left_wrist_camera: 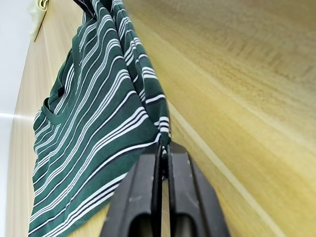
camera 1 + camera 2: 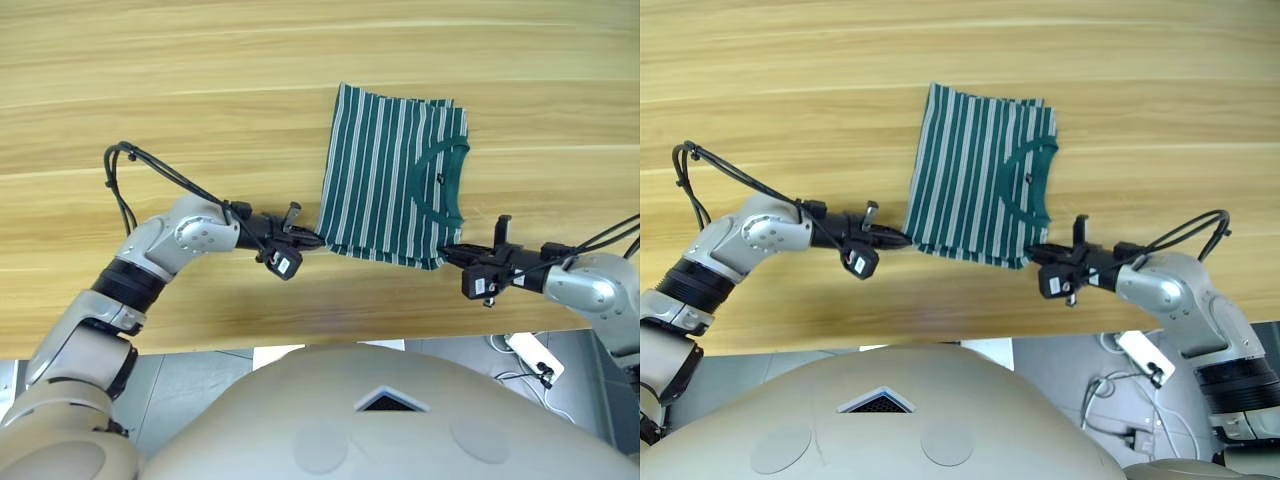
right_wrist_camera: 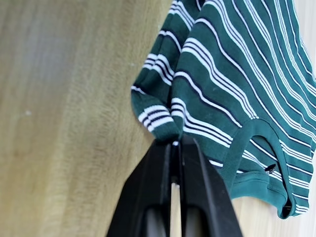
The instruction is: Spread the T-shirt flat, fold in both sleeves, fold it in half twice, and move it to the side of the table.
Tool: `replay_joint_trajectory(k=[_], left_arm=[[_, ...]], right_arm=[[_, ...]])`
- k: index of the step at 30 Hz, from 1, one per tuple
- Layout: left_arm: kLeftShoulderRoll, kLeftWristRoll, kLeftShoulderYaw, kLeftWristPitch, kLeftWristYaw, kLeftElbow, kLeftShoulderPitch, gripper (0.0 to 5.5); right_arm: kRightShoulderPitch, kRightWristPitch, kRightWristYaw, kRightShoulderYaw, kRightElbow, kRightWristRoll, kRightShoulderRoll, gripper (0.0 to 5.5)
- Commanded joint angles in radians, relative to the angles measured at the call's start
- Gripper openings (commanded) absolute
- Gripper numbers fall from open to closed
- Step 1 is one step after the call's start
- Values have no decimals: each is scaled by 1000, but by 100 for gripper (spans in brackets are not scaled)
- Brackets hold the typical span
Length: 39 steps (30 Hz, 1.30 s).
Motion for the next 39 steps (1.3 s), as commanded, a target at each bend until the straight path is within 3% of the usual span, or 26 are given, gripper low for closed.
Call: replay_joint_trajectory(k=[1, 11, 17, 21, 28, 39], left_arm=[[14, -87, -13, 13, -58, -45, 23, 0], [190, -506, 91, 103, -212, -306, 160, 0], [236, -592, 148, 103, -260, -332, 221, 0], [144, -528, 175, 129, -215, -245, 139, 0], [-80, -333, 239, 157, -4, 45, -112, 0], [-260, -10, 160, 62, 268, 583, -380, 0]], right_arm=[[45, 2, 25, 22, 4, -5, -24, 0], [253, -120, 43, -138, -161, 220, -115, 0], [327, -174, 61, -233, -180, 290, -126, 0], [251, -136, 41, -236, -153, 269, -94, 0], [-99, 66, -64, -141, -43, 76, 49, 0], [-364, 124, -159, 40, 225, -159, 149, 0]])
